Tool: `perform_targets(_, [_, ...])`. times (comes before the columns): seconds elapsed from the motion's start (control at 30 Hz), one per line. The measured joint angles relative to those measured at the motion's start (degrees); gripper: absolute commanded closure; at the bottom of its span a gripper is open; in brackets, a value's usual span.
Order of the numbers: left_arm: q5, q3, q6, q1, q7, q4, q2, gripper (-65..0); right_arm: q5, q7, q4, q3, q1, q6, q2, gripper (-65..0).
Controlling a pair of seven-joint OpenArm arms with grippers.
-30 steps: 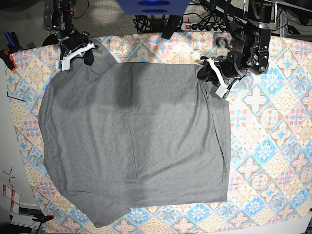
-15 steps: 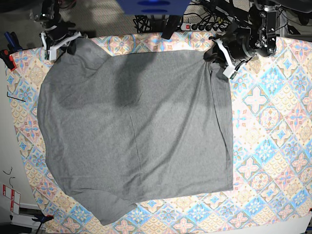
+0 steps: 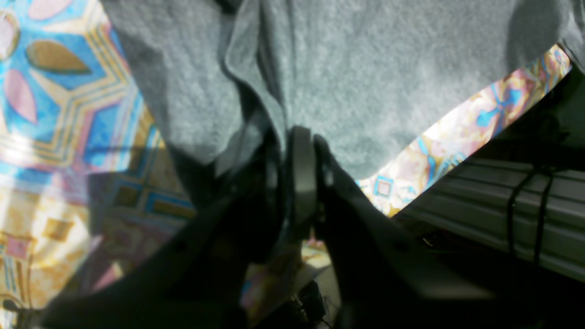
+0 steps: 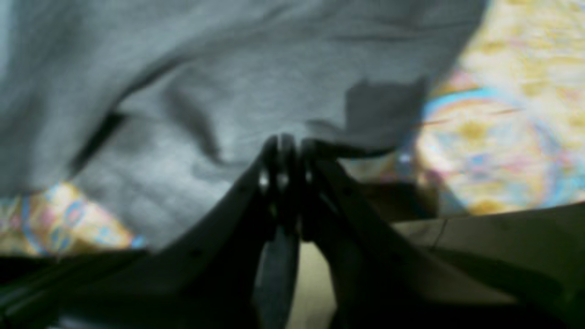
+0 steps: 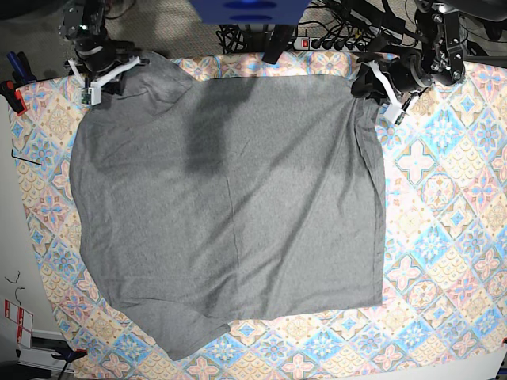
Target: Fold the T-shirt properly
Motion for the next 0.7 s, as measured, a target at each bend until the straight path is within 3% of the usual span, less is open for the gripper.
perform_targets(0.17, [0.07,0.00,0.04,-0.02,0.00,0.00,0.00,-2.6,0.00,-4.00,0.00,0.17,1.01,-0.44,0.42,-3.3])
perform_targets(0.43, [3.58,0.00,-1.51,-1.57,0.59,-0.02,0.17,-2.7,0.15,-4.04,0.09,0.13,0.90,-0.57,0.26,-19.6])
perform_targets(0.7, [3.89,0.00,-1.53,-1.64,0.46,0.00,0.31,-2.7,1.16,-4.44,-9.07,6.64,6.86,0.24,-0.92,-21.0])
